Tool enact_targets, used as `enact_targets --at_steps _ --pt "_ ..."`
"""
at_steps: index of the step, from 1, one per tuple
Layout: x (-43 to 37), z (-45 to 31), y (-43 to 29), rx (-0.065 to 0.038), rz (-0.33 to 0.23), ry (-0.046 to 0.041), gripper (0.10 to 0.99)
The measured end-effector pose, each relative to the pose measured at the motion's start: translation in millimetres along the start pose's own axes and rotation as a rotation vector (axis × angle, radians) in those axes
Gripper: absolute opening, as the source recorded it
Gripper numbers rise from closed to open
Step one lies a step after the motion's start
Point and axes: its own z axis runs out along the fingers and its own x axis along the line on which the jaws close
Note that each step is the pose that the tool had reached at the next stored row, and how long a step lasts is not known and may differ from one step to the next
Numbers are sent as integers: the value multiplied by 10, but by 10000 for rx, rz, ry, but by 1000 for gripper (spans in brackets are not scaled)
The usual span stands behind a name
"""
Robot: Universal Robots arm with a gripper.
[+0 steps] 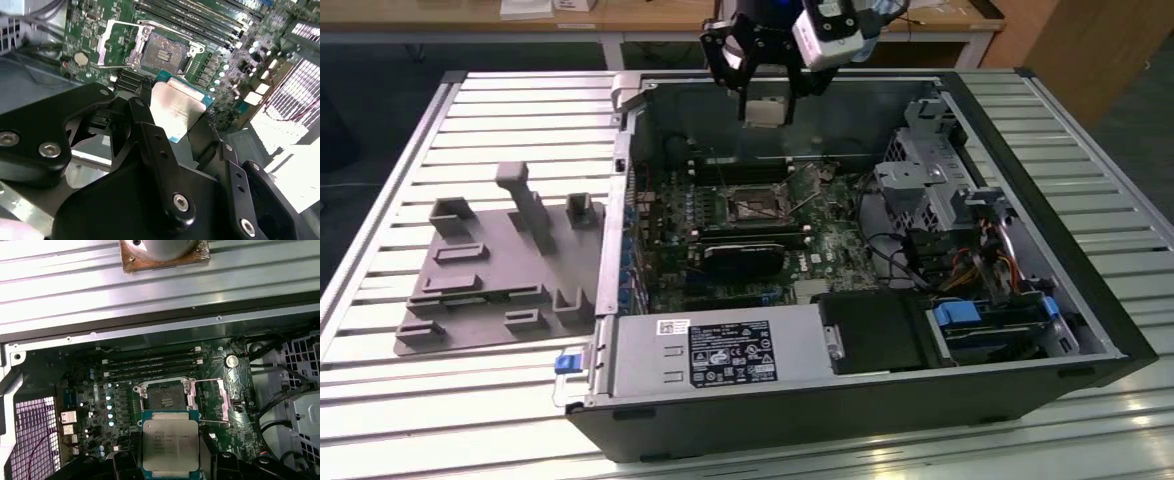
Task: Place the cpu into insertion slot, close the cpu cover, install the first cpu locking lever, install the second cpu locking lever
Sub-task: 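Place the cpu into insertion slot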
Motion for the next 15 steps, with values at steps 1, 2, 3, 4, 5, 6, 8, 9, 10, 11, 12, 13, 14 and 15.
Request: enact_targets --at_steps 1,2,3,4,5,6,8,9,10,11,12,13,14,15 --pt "0 13 -1 -4 195 -18 537" --pt "-1 26 -2 -7 375 -33 537" --pt "-1 38 -3 -10 552 -49 537" --pt "-1 51 -5 -14 733 -66 537" --pt "-1 64 -6 -18 910 -82 537" --pt "-1 76 -7 -22 1091 -98 537" --pt "-2 99 -9 -28 1454 -130 537" --pt "-2 109 -10 -31 1634 -147 537" --pt "-2 119 -11 -34 1811 -162 537" --pt "-3 131 -12 -38 2003 -180 537" --pt "-3 143 -13 -42 2181 -196 537" --pt "-3 154 -14 -46 2360 -212 537" --pt "-3 166 -15 -49 2539 -228 537" --pt "-4 177 -16 -53 2719 -244 537"
